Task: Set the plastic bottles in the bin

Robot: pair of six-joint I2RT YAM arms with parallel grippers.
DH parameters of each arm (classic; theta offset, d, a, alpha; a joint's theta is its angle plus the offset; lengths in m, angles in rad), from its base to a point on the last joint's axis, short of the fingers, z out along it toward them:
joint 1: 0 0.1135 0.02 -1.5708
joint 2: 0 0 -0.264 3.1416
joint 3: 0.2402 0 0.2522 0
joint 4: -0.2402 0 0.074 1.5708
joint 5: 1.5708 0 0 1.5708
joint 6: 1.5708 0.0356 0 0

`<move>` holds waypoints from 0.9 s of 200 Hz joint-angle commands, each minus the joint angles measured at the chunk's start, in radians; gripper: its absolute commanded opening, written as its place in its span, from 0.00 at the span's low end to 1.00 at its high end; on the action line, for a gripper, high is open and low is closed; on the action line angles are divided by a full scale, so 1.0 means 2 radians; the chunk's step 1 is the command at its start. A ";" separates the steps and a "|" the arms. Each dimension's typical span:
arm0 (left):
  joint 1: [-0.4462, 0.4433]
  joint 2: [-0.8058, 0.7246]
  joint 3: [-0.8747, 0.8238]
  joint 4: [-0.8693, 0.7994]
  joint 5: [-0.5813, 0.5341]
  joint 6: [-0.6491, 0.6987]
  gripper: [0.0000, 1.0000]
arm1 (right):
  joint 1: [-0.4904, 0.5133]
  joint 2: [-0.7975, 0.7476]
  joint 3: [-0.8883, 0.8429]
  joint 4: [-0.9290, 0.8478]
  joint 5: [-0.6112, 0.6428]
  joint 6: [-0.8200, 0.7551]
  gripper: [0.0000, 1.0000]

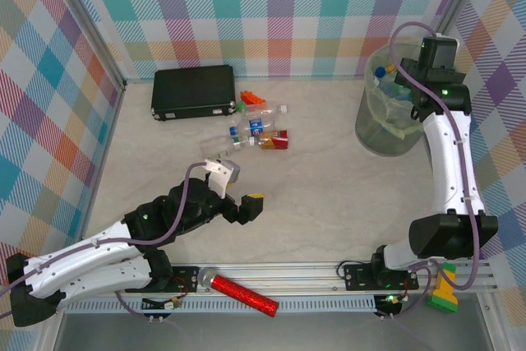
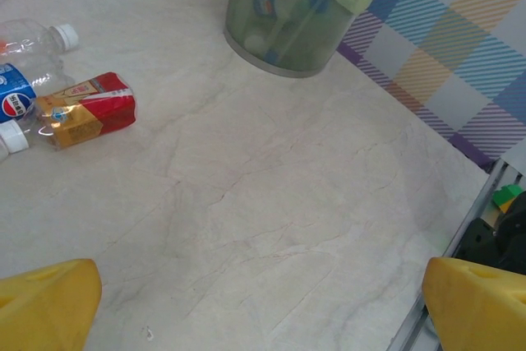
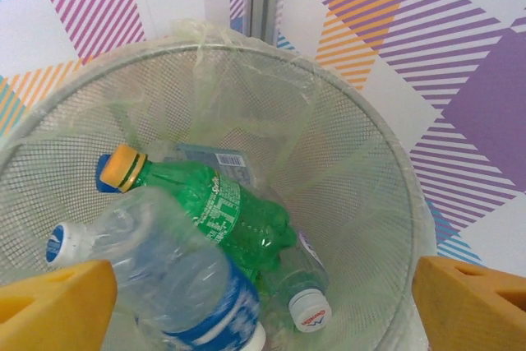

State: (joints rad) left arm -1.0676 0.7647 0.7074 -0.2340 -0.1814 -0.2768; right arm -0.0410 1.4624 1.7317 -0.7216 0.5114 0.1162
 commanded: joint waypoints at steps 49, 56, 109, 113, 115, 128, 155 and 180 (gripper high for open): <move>-0.004 0.034 0.014 -0.016 -0.043 -0.022 1.00 | -0.002 -0.041 0.000 -0.009 -0.051 0.031 0.99; -0.003 0.039 0.016 -0.018 -0.051 -0.026 1.00 | -0.001 -0.044 0.001 -0.013 -0.055 0.036 0.99; 0.019 0.097 0.041 -0.038 -0.100 -0.042 1.00 | 0.005 -0.094 -0.025 -0.040 -0.137 0.087 0.99; 0.024 0.103 0.043 -0.040 -0.101 -0.042 0.99 | 0.007 -0.100 -0.030 -0.042 -0.144 0.091 0.99; 0.026 0.106 0.045 -0.040 -0.100 -0.042 1.00 | 0.008 -0.102 -0.032 -0.041 -0.148 0.092 0.99; 0.048 0.125 0.054 -0.045 -0.097 -0.045 1.00 | 0.018 -0.121 -0.051 -0.039 -0.167 0.104 0.99; 0.110 0.166 0.071 -0.046 -0.083 -0.057 0.99 | 0.045 -0.156 -0.099 -0.022 -0.197 0.119 0.99; 0.174 0.208 0.088 -0.042 -0.068 -0.071 1.00 | 0.084 -0.178 -0.132 -0.013 -0.215 0.126 0.99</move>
State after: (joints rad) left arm -0.8158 1.1236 0.8337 -0.3092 -0.3317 -0.3786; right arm 0.0685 1.1370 1.5192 -0.7788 0.1570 0.3271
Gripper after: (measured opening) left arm 0.995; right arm 0.991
